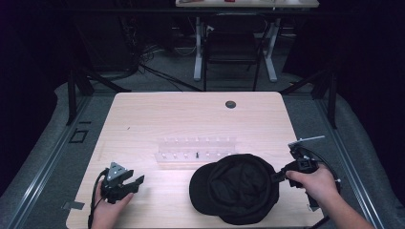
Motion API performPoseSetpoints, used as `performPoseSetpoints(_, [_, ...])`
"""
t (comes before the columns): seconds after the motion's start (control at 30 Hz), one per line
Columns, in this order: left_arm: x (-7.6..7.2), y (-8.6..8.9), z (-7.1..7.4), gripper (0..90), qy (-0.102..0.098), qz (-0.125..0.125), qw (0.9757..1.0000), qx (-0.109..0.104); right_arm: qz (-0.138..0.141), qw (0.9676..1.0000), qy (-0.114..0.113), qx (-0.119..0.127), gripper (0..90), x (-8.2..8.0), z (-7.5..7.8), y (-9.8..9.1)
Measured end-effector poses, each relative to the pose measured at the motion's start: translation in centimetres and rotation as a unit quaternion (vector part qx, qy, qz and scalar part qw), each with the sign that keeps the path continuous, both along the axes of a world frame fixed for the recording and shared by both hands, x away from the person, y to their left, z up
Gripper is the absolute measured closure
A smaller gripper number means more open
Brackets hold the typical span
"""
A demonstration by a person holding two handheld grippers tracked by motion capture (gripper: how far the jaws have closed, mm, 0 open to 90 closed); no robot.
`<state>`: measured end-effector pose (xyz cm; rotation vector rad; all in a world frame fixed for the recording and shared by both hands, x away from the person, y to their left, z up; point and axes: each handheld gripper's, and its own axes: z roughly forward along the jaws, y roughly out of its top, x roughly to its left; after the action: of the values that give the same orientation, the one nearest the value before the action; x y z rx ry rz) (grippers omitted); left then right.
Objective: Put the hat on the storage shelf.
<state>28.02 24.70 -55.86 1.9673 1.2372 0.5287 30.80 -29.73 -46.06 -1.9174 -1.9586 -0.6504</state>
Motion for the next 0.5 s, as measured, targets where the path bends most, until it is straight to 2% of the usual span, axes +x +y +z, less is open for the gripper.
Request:
performPoseSetpoints(0.03, [0.0, 0.0, 0.0, 49.1, 0.0, -0.001, 1.0, 0.002, -0.003, 1.0, -0.001, 0.009, 88.4, 0.0, 0.7, 0.0])
performPoseSetpoints(0.13, [0.0, 0.0, 0.0, 49.1, 0.001, -0.002, 1.0, 0.002, 0.009, 0.9999, -0.002, 0.014, 88.4, 0.1, 1.2, -0.2])
performPoseSetpoints(0.23, [0.0, 0.0, 0.0, 49.1, 0.0, -0.002, 1.0, 0.002, -0.001, 0.9997, -0.004, 0.024, 88.4, 0.1, 2.1, 0.0])
performPoseSetpoints(0.27, [0.0, 0.0, 0.0, 49.1, 0.0, -0.002, 1.0, 0.002, 0.004, 0.9994, -0.009, 0.034, 88.4, 0.0, 2.6, 0.0])
performPoseSetpoints(0.37, [0.0, 0.0, 0.0, 49.1, 0.001, -0.002, 1.0, 0.003, 0.007, 0.999, -0.005, 0.044, 88.4, 0.0, 3.1, 0.0])
performPoseSetpoints(0.4, [0.0, 0.0, 0.0, 49.1, 0.001, -0.002, 1.0, 0.002, 0.009, 0.9983, -0.013, 0.057, 88.4, 0.0, 3.5, 0.2])
performPoseSetpoints(0.5, [0.0, 0.0, 0.0, 49.1, 0.0, -0.002, 1.0, 0.003, 0.017, 0.9973, -0.021, 0.068, 88.4, 0.0, 4.1, 0.3])
